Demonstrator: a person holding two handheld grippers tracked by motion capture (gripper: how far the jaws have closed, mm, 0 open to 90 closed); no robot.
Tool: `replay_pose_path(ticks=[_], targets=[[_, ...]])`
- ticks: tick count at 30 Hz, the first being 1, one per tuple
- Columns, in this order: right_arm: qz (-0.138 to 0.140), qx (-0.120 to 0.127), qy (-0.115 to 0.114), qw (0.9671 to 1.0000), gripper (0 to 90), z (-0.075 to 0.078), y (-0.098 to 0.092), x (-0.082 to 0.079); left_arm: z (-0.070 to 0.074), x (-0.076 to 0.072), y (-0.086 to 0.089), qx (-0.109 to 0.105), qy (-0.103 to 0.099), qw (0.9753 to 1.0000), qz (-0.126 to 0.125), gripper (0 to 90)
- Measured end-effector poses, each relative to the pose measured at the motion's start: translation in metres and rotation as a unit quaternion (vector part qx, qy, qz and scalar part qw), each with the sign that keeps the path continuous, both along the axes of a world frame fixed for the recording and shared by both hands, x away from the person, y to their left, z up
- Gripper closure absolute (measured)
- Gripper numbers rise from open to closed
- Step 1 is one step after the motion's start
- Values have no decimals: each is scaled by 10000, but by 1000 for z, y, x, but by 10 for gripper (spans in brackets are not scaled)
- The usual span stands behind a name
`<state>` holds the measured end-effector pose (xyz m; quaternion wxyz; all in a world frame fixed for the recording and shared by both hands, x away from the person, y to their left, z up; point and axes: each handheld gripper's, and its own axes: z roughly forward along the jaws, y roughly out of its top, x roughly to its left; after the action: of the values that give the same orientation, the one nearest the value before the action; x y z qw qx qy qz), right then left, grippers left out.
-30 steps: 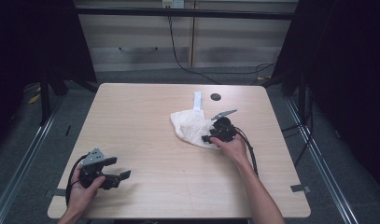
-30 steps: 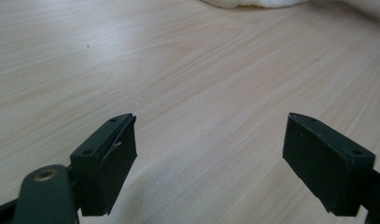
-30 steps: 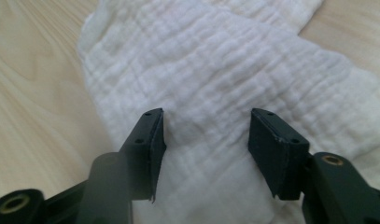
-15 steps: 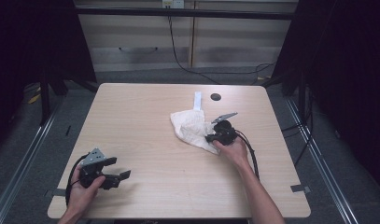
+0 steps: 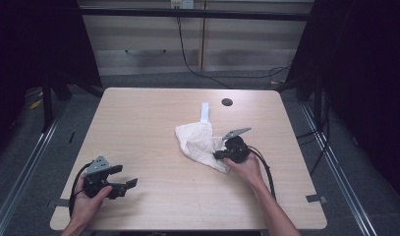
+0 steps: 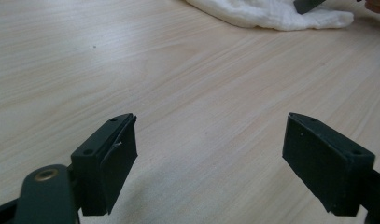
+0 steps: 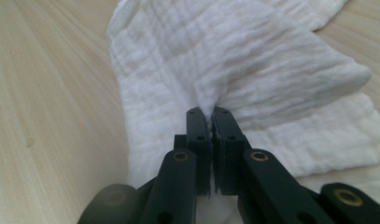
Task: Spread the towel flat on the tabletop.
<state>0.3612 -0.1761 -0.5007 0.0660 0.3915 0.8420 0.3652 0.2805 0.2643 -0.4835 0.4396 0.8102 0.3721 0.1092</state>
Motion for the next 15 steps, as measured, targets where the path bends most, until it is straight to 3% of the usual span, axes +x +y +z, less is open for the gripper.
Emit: replay_pose_path(ticks=[3,8,15], targets=[[-11,-56,-39,10000,865,0,1,-4,0,0,0,-13,-6,10000,29,180],[36,54,-47,10000,865,-1,3,-18,0,0,1,-22,-4,9999,140,189],[124,-49,-104,9999,865,0,7,-32,0,2,0,13,9,9998,184,200]])
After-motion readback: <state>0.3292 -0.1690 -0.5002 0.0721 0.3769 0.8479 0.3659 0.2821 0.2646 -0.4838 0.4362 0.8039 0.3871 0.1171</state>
